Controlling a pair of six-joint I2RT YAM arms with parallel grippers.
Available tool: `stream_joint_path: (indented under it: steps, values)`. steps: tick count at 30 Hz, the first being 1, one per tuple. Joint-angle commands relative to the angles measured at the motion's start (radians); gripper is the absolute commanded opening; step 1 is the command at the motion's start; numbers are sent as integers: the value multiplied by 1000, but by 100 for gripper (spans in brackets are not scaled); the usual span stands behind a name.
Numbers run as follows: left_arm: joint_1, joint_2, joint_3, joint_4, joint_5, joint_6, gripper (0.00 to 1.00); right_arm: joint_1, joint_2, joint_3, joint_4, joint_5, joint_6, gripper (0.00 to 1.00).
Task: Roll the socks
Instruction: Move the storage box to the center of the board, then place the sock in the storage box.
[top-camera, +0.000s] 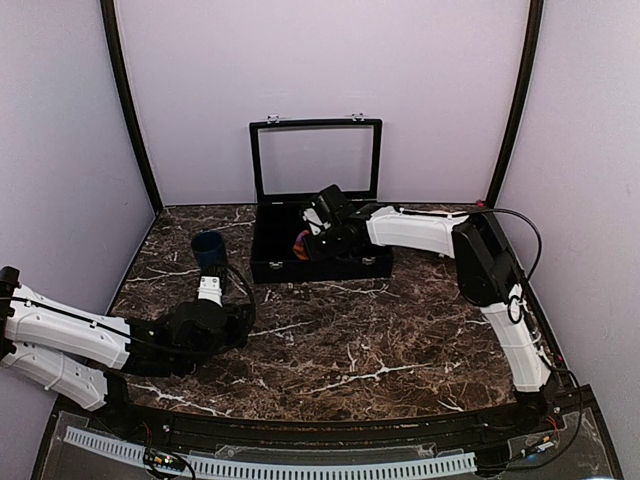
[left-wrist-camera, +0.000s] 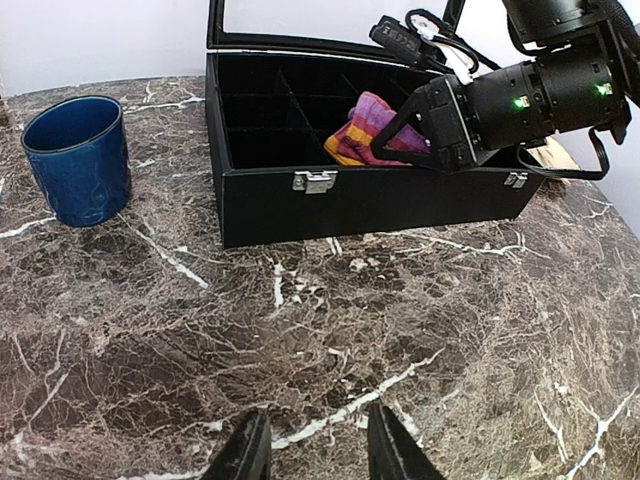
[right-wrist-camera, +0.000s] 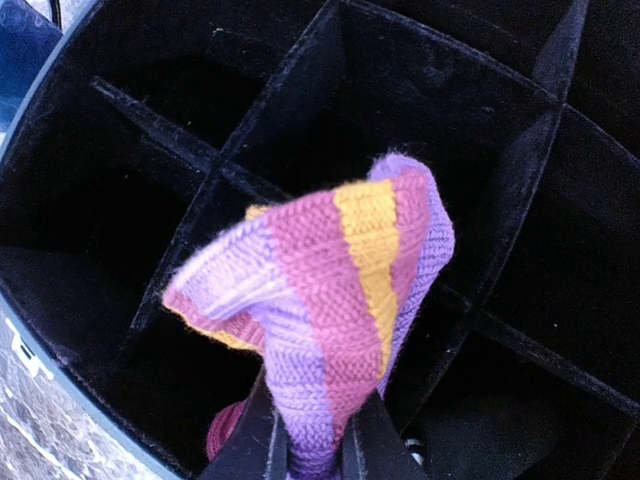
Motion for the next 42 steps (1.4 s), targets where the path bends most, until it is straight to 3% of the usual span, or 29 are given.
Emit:
stream_joint_path:
  steps: [1, 16, 27, 34, 42]
  values:
    - [6, -9, -22, 7, 2, -11, 34, -2, -21, -78, -195, 12, -42, 0]
    - [6, -83, -58, 0, -22, -15, 32, 70, -69, -87, -372, 60, -114, 0]
    - [6, -88, -40, -10, -36, 5, 31, 82, 75, 146, -571, 12, -194, 0]
    - [6, -92, -45, -12, -52, 8, 31, 117, 26, 33, -549, 7, -186, 0]
    - [6, -77, -36, -11, -55, 11, 31, 118, 79, 117, -569, 66, -216, 0]
